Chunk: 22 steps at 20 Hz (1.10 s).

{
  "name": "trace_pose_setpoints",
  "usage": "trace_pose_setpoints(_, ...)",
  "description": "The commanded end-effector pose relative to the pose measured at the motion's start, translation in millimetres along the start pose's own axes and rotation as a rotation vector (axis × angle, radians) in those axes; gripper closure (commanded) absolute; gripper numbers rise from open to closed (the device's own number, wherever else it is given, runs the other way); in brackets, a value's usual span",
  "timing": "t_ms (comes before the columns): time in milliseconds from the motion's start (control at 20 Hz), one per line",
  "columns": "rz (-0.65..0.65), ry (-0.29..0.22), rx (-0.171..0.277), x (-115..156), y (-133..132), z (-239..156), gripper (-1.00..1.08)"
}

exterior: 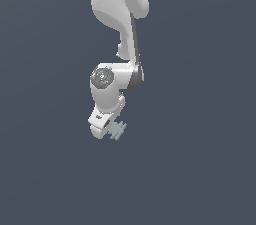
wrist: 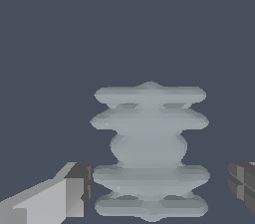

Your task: Pick up the object and move it to a goal position.

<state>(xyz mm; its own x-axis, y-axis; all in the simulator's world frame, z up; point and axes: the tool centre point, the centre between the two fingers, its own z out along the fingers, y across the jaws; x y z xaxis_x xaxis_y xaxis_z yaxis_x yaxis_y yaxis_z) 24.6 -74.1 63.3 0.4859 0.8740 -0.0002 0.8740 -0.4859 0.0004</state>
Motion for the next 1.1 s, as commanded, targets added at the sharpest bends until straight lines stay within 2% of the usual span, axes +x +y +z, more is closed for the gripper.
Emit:
trace_pose_setpoints(0, -0.001, 0.000, 0.001, 0.1, -0.4, 4.8, -0.92)
trace_pose_setpoints(400, -0.004, 0.000, 0.000, -0.2, -1.5, 42.6, -0.92)
trace_pose_setpoints(650, -0.004, 0.000, 0.000, 0.0, -0.2, 49.0, -0.92)
trace_pose_setpoints(700, -0.004, 0.000, 0.000, 0.0, -0.2, 49.0, 1.08)
trace_pose_setpoints(1050, -0.004, 0.000, 0.000, 0.0, -0.2, 49.0, 1.08)
